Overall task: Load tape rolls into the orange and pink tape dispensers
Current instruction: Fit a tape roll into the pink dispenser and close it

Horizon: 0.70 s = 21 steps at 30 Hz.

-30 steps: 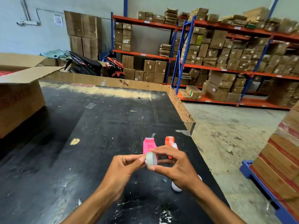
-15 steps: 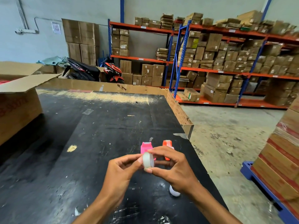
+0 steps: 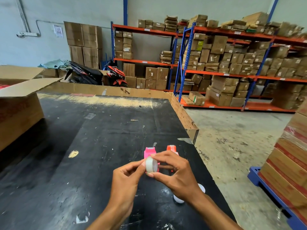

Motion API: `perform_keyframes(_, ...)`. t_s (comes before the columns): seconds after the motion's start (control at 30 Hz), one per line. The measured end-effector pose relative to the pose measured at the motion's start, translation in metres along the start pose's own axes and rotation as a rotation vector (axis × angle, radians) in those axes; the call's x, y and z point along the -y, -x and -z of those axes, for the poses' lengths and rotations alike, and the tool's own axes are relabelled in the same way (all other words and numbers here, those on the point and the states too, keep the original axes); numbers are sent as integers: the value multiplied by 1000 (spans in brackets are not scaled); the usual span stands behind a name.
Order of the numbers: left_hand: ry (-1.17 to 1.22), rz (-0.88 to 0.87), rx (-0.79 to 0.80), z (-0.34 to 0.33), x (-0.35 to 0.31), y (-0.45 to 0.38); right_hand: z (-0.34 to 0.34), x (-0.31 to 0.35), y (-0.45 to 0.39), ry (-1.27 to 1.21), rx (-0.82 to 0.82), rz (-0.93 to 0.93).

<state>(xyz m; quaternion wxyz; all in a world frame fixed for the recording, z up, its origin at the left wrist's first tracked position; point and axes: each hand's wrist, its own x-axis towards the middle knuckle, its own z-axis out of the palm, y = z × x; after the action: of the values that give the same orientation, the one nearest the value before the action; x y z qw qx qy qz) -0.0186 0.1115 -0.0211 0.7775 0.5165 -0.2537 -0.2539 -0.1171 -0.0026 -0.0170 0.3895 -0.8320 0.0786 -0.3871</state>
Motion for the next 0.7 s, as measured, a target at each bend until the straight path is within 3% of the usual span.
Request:
perform_keyframes(0.13, 40, 147, 136, 4, -6, -2, 1, -2, 0, 240, 38, 70)
perform_keyframes(0.23, -84, 129, 155, 3, -6, -5, -6, -2, 1, 397, 37, 109)
perform_keyframes(0.7, -297, -4, 2, -4, 16, -22, -15, -9, -1, 448, 57, 15)
